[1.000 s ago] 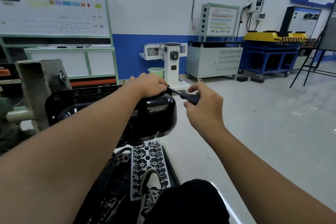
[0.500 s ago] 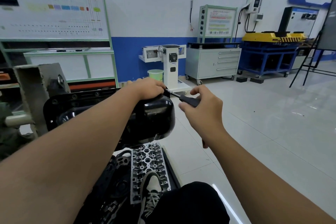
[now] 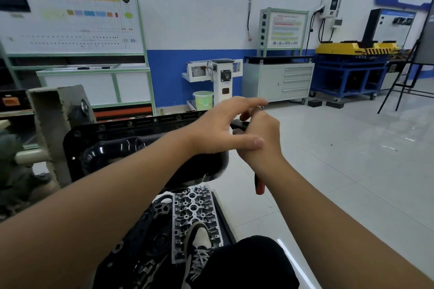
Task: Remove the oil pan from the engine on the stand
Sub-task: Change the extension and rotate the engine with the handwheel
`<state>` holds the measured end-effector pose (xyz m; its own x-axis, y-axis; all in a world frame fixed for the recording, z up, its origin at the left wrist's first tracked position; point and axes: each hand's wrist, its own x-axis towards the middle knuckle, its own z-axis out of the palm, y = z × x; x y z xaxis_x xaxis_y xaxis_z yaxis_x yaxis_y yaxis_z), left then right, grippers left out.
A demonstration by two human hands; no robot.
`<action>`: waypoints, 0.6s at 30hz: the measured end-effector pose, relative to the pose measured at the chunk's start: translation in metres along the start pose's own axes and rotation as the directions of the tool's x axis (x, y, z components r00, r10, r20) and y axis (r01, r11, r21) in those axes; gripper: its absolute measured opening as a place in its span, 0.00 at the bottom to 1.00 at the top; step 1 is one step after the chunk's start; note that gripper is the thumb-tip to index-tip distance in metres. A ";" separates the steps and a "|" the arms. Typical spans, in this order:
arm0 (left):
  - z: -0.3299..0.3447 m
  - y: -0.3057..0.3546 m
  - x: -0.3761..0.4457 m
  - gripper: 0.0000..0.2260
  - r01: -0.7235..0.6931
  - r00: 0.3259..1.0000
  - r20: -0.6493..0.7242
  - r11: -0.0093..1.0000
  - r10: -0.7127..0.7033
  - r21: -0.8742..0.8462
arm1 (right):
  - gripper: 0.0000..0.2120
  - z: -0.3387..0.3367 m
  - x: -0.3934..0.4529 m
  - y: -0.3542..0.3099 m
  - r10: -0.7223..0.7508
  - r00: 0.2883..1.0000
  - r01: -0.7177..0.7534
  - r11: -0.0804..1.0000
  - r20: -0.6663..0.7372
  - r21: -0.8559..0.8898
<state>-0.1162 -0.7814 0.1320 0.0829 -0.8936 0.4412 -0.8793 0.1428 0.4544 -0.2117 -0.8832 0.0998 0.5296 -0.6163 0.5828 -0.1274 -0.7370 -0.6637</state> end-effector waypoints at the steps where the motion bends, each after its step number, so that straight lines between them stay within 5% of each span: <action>1: 0.003 0.003 0.001 0.36 0.005 1.000 0.030 0.999 -0.004 -0.044 | 0.08 0.000 0.001 -0.002 -0.041 0.999 0.041 0.998 0.014 -0.040; 12: -0.016 -0.007 0.019 0.37 0.232 0.967 0.185 0.908 -0.176 -0.349 | 0.03 0.000 0.000 -0.008 0.067 0.998 -0.068 0.997 0.020 0.048; 18: -0.022 -0.034 0.017 0.19 0.317 0.943 0.000 0.898 -0.333 -0.304 | 0.05 0.000 0.004 0.007 0.203 0.978 -0.195 0.969 -0.041 0.149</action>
<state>-0.0743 -0.7921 0.1411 0.3704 -0.8904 0.2647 -0.6208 -0.0253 0.7836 -0.2106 -0.8910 0.0970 0.4578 -0.7640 0.4547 -0.1019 -0.5531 -0.8269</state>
